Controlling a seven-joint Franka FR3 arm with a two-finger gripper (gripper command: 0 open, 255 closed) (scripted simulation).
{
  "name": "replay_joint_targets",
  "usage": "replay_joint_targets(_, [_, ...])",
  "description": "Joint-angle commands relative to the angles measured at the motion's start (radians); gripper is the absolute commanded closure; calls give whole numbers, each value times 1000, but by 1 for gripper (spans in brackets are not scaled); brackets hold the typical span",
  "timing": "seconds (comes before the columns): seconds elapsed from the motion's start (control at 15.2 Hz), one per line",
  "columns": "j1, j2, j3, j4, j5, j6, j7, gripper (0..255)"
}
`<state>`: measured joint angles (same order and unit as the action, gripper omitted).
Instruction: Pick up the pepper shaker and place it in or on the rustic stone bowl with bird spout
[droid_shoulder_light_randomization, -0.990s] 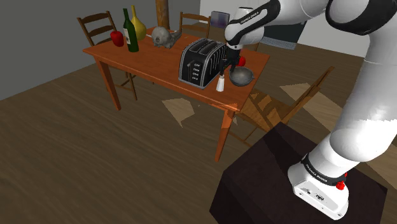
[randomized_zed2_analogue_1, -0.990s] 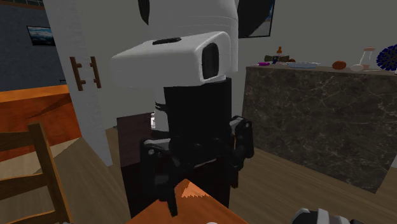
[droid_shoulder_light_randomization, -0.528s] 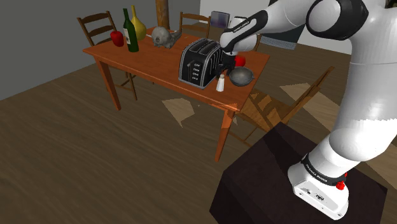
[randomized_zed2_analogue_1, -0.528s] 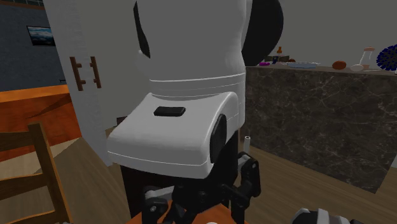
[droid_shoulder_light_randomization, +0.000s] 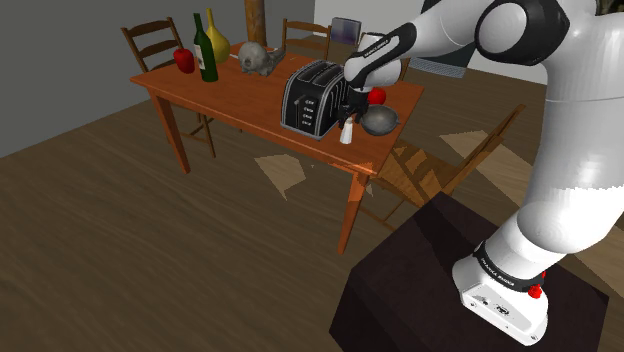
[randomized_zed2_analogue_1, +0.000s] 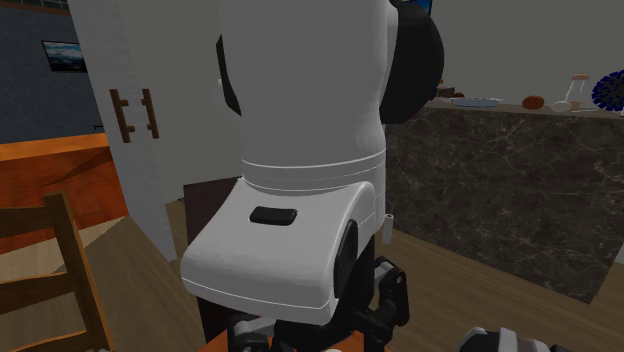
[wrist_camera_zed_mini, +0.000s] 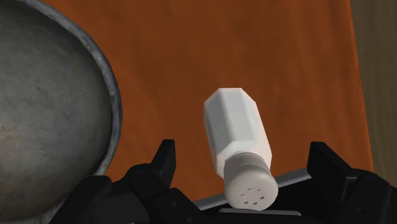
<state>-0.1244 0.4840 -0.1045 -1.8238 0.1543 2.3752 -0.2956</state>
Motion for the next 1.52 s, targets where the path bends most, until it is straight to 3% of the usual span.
replay_joint_targets(0.0, [0,0,0,0,0,0,0,0])
replay_joint_targets(0.07, [0,0,0,0,0,0,0,0])
replay_joint_targets(0.13, [0,0,0,0,0,0,0,255])
replay_joint_targets(0.73, [0,0,0,0,0,0,0,255])
replay_joint_targets(1.45, [6,-82,-10,34,-20,-115,18,255])
